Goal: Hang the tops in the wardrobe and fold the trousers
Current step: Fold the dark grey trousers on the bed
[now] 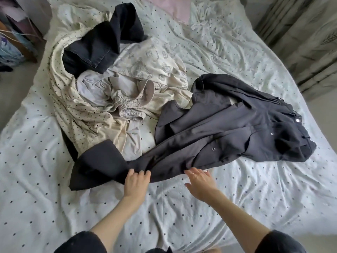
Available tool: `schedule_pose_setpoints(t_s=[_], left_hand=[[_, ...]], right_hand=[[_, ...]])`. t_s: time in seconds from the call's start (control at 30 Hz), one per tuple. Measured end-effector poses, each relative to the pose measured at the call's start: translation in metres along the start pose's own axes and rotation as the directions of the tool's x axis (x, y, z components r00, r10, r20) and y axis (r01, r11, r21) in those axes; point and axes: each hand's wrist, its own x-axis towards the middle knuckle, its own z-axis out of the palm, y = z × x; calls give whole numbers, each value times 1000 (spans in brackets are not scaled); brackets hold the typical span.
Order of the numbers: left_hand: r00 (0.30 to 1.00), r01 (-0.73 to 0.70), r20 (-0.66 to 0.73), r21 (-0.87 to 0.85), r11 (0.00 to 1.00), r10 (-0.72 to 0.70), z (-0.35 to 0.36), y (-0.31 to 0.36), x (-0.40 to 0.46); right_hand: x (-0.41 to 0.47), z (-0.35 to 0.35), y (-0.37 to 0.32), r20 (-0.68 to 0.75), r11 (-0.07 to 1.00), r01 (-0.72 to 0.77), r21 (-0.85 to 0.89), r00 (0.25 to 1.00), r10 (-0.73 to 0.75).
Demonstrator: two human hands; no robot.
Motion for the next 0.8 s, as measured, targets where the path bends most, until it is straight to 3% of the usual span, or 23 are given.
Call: schedule_pose_setpoints(t_s=[0.1,0.17,0.23,0.3,0.37,0.43,0.5,0.57,0.63,0.73,0.8], left_hand=[[937,-14,350,16,1000,7,13,24,-30],[923,4,385,-17,1000,3,12,34,-25],[966,0,258,-88,996,23,0,37,-15],[997,-52,-61,-146,988,43,-6,28,10],[970,-57,-243,-168,984,15,-8,10,28],[989,16,-139,-263,965,-55,-12,-8,43],[998,64,-7,-176,982,-67,-9,-21,55],[999,48,17,-164,985,-46,-6,-25,60],[995,88,-25,-305,948,-100,-10,-36,61],[932,214,-131,-551,806,-337,-31,-71,68],[880,278,-186,-541,793,-436,-51,-89,76]], right_hand=[[5,1,10,-131,999,-32,0,991,32],[13,-10,14,-333,999,-30,31,942,39],[17,-19,18,-497,1000,-27,-4,867,22],[35,-20,17,-526,999,-3,-33,850,-15],[41,-28,11,-512,998,36,-48,857,-56],[47,-35,3,-474,998,66,-19,878,-67],[50,-38,-4,-407,997,76,30,912,-57],[44,-34,-3,-381,997,18,75,925,12],[30,-28,4,-358,994,-40,105,931,75],[11,-15,25,-284,993,-95,76,952,113],[5,-7,39,-263,980,-149,135,948,180]])
